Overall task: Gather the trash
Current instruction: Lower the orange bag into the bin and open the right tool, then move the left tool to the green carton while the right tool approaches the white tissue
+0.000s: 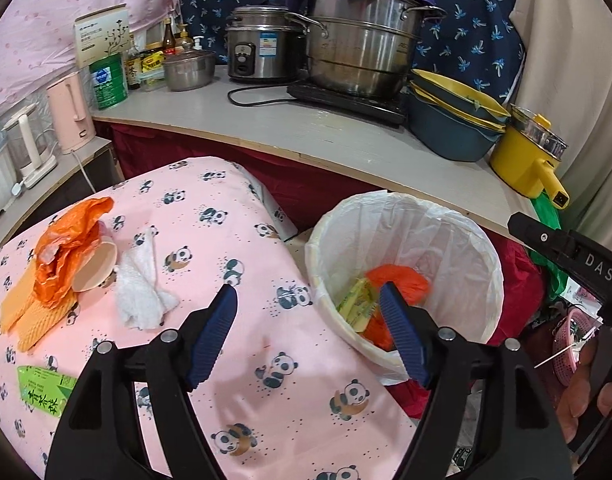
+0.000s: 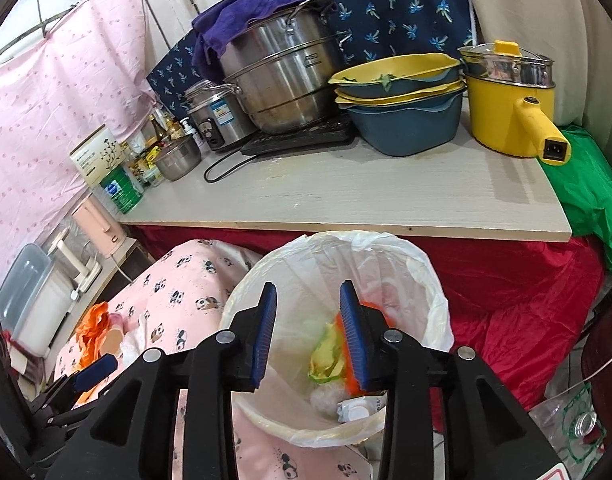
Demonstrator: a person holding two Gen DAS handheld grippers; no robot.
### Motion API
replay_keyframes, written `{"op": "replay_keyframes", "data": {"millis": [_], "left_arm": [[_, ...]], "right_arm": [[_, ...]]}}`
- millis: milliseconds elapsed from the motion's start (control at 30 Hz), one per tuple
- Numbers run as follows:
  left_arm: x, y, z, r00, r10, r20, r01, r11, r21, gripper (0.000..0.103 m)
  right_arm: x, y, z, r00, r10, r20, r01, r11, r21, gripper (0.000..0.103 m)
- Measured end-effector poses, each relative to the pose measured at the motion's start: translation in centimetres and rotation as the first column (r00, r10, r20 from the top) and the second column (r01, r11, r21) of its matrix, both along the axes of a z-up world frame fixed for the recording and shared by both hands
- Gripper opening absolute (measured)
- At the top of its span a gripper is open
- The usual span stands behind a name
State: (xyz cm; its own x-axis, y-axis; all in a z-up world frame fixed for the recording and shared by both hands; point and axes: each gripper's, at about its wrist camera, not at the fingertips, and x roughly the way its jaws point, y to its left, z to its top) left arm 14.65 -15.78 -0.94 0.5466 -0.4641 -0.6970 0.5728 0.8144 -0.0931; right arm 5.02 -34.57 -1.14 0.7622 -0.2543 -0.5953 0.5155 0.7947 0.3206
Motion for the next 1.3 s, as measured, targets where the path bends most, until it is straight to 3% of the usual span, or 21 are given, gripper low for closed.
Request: {"op": "replay_keyframes", "data": {"millis": [700,1300], "left_arm": [[0.2,9.2,0.7,0.978,0.204,0.033,-0.205,0.979,0.012,0.073],[0.1,20.8,-0.3,0.909,0.416,0.022,-0.416,0.909,0.015,0.081]], "right_arm": [[2.8,8.6,1.2,0.982,0.190,-0.020,-0.191,0.980,-0.052,0.045],[5.8,17.9,0.5,0.924,0.374,-0.080,-0.379,0.923,-0.067,0.048]]}}
